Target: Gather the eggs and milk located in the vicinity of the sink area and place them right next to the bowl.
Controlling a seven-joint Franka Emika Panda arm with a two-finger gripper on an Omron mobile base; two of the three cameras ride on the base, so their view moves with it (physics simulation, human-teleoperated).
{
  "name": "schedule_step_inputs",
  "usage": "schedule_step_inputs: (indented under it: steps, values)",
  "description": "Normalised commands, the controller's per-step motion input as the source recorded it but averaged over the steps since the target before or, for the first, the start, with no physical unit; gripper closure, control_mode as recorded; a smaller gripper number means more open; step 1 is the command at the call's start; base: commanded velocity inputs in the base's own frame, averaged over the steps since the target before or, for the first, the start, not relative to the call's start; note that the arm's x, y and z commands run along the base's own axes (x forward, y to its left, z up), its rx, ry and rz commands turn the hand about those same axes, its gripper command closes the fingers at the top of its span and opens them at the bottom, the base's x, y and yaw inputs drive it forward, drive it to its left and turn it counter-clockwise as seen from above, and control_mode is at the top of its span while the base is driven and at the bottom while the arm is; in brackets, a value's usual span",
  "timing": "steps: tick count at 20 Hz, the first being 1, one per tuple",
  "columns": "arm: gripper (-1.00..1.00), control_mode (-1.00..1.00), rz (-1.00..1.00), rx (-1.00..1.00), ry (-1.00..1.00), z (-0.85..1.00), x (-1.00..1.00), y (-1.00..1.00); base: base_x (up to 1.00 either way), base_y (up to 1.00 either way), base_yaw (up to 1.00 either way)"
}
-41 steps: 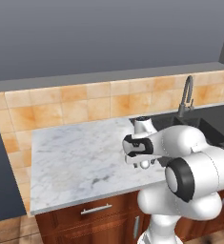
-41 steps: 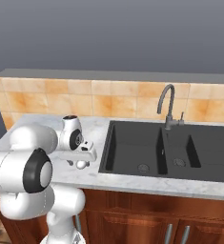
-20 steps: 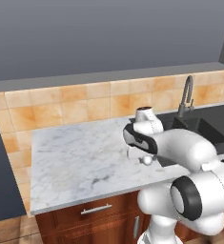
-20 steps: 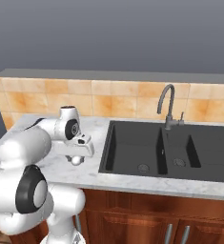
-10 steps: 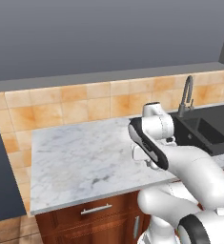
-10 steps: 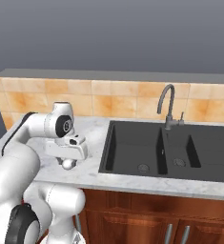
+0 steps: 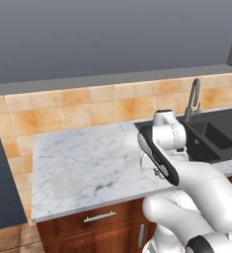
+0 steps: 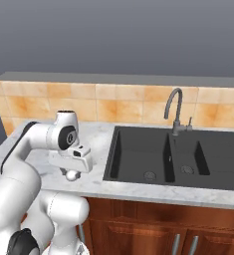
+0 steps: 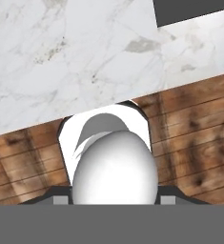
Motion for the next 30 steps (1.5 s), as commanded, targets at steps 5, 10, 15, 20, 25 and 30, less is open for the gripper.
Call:
schedule_step_inputs:
  steps: [5,10,15,20,25,30]
  values:
    - [1.00,-1.00,0.00,0.00,0.00,0.00,0.00,0.00,0.00,0.00,0.00]
    - [1.00,1.00,0.00,0.00,0.00,0.00,0.02,-0.03,0.00,-0.51,0.00]
    - [1.00,1.00,0.00,0.00,0.00,0.00,0.00,0.00,0.10,-0.90,0.00]
    - [1.00,1.00,0.00,0.00,0.00,0.00,0.00,0.00,0.00,-1.00,0.00]
    - [1.00,1.00,0.00,0.00,0.00,0.00,0.00,0.00,0.00,-1.00,0.08]
    - [1.00,1.00,0.00,0.00,0.00,0.00,0.00,0.00,0.00,-1.00,0.07]
